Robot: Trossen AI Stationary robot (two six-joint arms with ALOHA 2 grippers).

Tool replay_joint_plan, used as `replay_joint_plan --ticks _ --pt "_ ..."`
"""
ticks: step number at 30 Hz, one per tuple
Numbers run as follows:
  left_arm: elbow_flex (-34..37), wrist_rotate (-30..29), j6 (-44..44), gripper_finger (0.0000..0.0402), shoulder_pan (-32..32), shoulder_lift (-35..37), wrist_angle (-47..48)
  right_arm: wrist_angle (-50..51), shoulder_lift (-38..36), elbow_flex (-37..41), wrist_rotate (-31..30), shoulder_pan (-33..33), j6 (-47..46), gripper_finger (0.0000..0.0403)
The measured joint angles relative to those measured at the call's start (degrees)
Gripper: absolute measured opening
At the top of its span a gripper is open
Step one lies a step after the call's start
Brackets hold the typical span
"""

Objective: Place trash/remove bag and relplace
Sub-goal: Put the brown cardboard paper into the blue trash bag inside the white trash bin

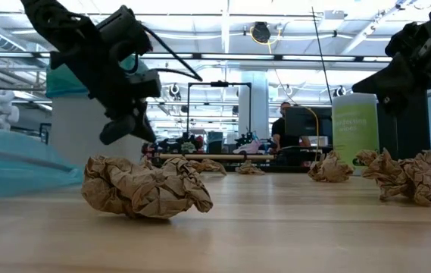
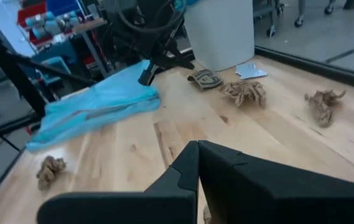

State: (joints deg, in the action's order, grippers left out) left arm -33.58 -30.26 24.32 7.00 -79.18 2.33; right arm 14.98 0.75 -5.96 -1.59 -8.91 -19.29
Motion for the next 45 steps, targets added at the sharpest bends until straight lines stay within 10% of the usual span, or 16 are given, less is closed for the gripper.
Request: replay_joint_plan --ticks 23,33,45 --pt "-0.3 -1.7 -6.0 0.0118 4.7 -9.8 8.3 -0.2 0.0 0.0 0.0 0.0 2.6 0.0000" --pt "-0.3 -2.2 -6.1 0.0010 5.3 -10.6 5.5 -0.3 0.0 0.0 0.0 0.0 2.6 0.0000" --pt "-6.2 -2.6 -7.5 0.0001 2.8 -9.2 10.9 -0.5 0.0 0.0 0.0 0.0 2.5 0.0000"
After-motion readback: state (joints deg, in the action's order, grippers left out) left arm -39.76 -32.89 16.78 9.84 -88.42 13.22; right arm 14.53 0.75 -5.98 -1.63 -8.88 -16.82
